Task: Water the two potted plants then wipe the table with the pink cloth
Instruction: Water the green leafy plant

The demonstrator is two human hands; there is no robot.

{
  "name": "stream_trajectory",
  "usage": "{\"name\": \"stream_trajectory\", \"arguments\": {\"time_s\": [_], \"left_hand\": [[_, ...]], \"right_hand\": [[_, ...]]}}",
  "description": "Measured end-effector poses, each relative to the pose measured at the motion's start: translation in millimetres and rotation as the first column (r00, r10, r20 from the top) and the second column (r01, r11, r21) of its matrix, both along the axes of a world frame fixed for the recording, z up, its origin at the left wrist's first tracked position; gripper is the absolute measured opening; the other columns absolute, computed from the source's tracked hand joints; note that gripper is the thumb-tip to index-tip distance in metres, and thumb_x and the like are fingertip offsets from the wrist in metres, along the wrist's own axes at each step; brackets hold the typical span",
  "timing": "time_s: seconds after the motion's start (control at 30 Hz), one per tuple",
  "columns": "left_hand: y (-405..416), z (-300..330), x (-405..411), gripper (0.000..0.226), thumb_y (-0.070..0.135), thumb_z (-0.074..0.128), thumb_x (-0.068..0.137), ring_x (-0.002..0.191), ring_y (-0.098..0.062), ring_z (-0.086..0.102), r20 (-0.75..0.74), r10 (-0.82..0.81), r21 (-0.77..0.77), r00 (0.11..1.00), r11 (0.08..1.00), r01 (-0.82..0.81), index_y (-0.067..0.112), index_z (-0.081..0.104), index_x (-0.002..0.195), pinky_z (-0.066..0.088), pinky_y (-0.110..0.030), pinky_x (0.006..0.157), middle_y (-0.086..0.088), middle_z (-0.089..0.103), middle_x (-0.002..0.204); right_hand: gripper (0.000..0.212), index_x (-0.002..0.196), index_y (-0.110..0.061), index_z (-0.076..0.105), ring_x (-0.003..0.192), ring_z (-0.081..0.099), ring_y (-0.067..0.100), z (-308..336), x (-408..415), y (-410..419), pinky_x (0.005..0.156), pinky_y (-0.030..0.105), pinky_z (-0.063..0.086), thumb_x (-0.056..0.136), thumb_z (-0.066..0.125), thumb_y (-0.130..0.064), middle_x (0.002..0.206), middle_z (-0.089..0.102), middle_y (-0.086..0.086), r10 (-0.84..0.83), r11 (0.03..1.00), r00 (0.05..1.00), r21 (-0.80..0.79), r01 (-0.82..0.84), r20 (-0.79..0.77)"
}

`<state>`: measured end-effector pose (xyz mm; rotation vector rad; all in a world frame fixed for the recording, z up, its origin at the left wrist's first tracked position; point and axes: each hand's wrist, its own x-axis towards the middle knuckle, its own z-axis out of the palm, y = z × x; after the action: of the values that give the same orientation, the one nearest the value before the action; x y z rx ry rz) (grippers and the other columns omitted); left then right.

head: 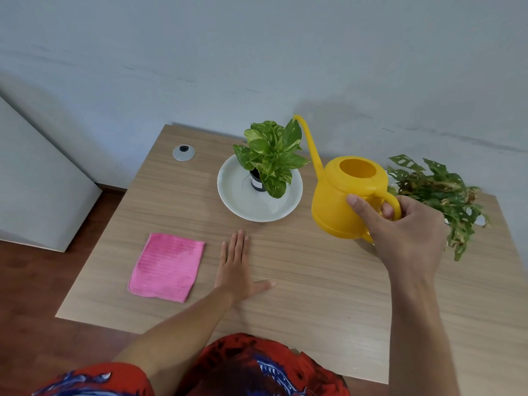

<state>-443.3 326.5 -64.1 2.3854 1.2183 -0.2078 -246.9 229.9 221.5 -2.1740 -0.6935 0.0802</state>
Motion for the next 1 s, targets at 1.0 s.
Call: {"name": "stream_trajectory", "arguments": {"time_s": [1.0], "left_hand": [[1.0,-1.8,1.7,0.142,0.100,0.034,0.067,0.147,-0.024,-0.039,-0.051,-0.005,-0.011,0.999,1.000,0.004,0.005,-0.028,0.153,-0.021,-0.048,0.121,-0.010,-0.038,0.161]], "right_hand": [[0.063,0.053,-0.017,0.037,0.050,0.046,0.022,-24.3,-23.8,-48.5,0.051,0.037,0.042,0.067,0.081,-0.058,0.048,0.048,0.005,0.086,0.993,0.995,-0.075,-0.089,-0.049]]}}
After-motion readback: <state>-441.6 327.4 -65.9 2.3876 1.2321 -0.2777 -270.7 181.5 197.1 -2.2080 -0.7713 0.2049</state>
